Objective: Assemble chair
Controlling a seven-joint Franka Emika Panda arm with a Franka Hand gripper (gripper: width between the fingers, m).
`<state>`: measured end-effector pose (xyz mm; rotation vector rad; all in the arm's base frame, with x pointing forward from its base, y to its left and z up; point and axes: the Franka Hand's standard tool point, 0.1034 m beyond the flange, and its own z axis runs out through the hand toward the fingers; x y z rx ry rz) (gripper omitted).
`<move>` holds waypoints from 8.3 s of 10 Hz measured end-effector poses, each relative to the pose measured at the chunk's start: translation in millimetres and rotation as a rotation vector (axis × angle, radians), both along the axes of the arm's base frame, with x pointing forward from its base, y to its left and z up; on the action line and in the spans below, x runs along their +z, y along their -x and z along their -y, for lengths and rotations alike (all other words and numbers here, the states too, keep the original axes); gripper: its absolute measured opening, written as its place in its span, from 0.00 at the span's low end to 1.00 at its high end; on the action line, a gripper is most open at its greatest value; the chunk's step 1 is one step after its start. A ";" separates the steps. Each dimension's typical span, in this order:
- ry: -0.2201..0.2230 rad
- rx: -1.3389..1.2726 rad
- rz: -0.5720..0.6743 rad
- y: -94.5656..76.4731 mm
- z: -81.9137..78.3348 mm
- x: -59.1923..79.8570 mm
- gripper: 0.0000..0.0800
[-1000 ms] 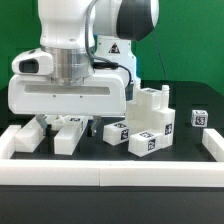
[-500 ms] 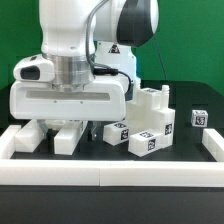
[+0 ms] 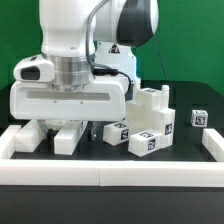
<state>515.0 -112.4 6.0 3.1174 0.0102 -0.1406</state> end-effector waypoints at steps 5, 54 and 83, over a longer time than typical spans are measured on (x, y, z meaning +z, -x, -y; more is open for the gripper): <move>0.000 0.000 0.000 -0.2 0.6 0.2 0.36; -0.026 -0.795 0.002 -31.0 -140.6 124.7 0.36; -0.040 -0.737 0.044 -24.2 -163.0 123.2 0.36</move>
Offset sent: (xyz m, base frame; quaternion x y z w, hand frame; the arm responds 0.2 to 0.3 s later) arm 0.0002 0.0013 0.0005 0.0057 0.0000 0.0043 1.0000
